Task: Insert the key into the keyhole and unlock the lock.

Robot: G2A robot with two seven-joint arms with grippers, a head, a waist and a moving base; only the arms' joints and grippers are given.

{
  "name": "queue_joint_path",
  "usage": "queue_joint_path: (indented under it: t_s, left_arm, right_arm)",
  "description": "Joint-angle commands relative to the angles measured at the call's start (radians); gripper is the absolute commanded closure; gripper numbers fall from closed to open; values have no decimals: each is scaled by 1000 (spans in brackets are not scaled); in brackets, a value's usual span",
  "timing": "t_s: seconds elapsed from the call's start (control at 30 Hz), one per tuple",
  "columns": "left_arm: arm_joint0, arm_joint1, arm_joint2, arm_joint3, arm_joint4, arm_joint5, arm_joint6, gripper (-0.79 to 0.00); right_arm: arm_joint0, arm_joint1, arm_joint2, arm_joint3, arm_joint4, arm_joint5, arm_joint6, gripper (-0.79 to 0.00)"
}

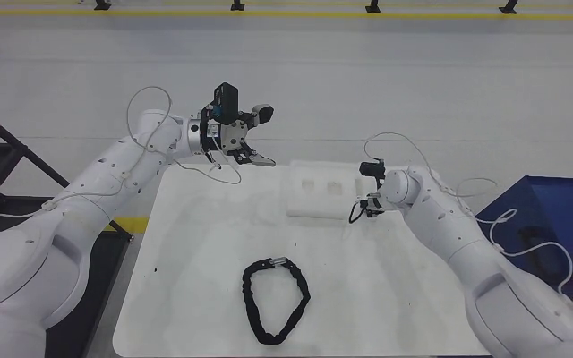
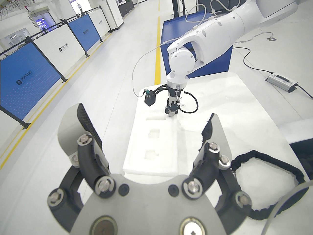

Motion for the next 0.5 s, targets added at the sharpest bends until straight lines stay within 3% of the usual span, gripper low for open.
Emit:
queue_joint_path:
  t_s: [0.0, 0.23, 0.47]
  left_arm:
    - [0, 0, 0, 0, 0, 0, 0, -785]
    - [0, 0, 0, 0, 0, 0, 0, -785]
    - [0, 0, 0, 0, 0, 0, 0, -785]
  right_arm:
    - [6, -1, 4, -1, -4, 4, 7, 0]
    - [24, 10, 34, -53, -23, 32, 73, 0]
    - [-9, 56, 107, -215, -26, 32, 147, 0]
